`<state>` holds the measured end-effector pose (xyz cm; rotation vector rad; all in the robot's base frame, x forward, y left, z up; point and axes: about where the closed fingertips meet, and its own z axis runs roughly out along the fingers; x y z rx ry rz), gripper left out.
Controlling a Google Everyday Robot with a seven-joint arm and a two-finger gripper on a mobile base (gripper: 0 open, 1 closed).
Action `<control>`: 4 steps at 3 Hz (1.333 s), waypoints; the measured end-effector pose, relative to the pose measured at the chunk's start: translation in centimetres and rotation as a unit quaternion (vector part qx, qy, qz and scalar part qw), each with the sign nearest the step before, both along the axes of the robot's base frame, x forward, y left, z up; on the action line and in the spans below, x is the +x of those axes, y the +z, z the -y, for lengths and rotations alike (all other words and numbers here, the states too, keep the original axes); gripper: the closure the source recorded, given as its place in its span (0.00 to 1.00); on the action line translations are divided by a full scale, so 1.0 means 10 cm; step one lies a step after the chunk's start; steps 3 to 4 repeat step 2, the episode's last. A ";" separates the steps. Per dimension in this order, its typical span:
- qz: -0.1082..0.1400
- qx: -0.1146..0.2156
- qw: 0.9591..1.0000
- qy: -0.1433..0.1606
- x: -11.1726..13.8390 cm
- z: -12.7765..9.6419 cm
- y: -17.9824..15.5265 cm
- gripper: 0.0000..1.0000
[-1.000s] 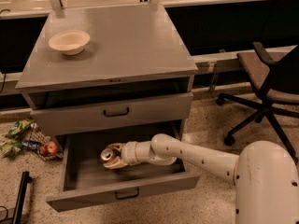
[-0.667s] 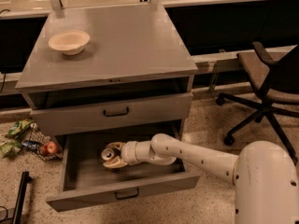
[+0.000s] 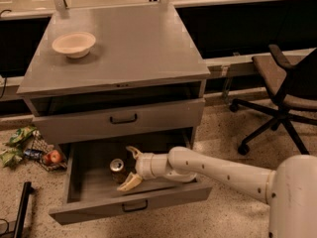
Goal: Place orange can into middle drawer
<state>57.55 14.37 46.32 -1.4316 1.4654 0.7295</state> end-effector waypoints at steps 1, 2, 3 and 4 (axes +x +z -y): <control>-0.036 0.000 0.996 -0.077 -0.36 0.49 0.42 0.44; -0.054 -0.006 0.986 -0.159 -0.66 0.91 0.78 0.67; -0.054 -0.006 0.986 -0.159 -0.66 0.91 0.78 0.67; -0.054 -0.006 0.986 -0.159 -0.66 0.91 0.78 0.67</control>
Offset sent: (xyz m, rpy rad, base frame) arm -0.1132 -0.1442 0.1137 -0.0369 0.1577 -0.5138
